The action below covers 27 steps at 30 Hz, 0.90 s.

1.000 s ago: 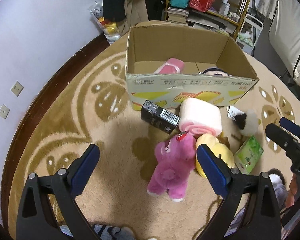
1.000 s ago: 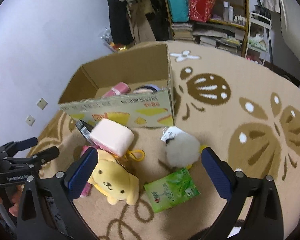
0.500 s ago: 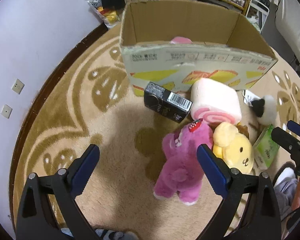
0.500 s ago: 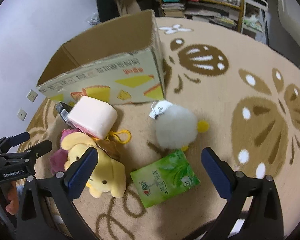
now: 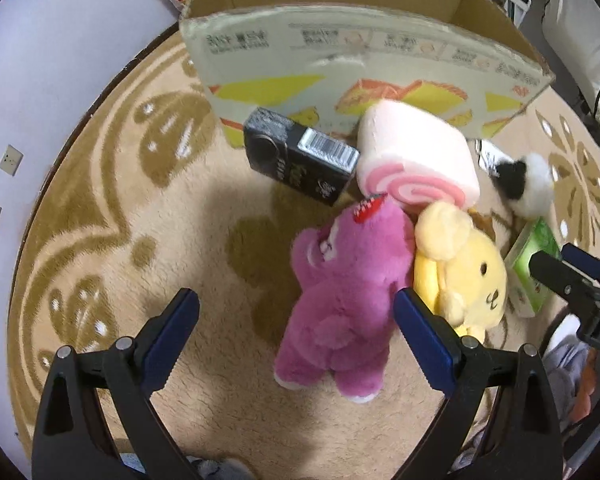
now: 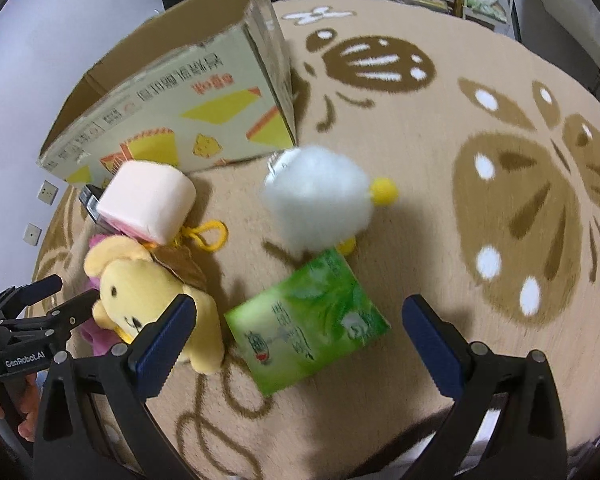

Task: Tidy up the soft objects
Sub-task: 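Lower the left tool onto the pink bear while the right tool lowers onto the green drink pack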

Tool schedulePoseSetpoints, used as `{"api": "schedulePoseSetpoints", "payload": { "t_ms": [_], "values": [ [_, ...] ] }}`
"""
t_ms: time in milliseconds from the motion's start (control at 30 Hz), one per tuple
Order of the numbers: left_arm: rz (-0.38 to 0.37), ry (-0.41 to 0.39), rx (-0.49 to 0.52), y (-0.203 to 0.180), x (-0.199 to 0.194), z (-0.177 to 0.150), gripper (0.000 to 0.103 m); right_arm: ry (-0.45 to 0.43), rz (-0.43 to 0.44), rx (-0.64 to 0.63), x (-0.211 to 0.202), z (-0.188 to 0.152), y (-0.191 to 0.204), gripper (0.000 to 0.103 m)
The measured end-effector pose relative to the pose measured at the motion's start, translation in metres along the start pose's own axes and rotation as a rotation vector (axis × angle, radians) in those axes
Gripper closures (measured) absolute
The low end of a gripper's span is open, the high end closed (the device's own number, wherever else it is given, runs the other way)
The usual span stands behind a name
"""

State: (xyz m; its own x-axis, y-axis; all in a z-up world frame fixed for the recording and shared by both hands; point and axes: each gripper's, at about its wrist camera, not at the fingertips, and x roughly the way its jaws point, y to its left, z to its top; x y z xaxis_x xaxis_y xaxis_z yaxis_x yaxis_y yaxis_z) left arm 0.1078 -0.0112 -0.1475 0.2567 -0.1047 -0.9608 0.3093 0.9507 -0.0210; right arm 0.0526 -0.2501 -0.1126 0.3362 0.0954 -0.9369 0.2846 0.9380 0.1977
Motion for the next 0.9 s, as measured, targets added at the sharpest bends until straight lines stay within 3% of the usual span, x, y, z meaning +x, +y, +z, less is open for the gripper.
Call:
{"api": "schedulePoseSetpoints", "payload": {
  "t_ms": [233, 533, 633, 900],
  "values": [
    [0.028, 0.027, 0.038, -0.009, 0.009, -0.007, 0.006, 0.018, -0.001, 0.044, -0.002, -0.004, -0.008, 0.001],
    [0.039, 0.028, 0.042, -0.01, 0.011, -0.006, 0.006, 0.058, -0.027, -0.026, 0.006, -0.007, 0.007, 0.001],
    [0.041, 0.012, 0.047, -0.012, 0.012, -0.004, 0.006, 0.073, -0.043, -0.039, 0.011, -0.008, 0.01, 0.011],
    [0.03, 0.023, 0.051, -0.018, 0.02, 0.003, 0.006, 0.091, -0.051, -0.053, 0.019, -0.007, 0.012, 0.011]
  ]
}}
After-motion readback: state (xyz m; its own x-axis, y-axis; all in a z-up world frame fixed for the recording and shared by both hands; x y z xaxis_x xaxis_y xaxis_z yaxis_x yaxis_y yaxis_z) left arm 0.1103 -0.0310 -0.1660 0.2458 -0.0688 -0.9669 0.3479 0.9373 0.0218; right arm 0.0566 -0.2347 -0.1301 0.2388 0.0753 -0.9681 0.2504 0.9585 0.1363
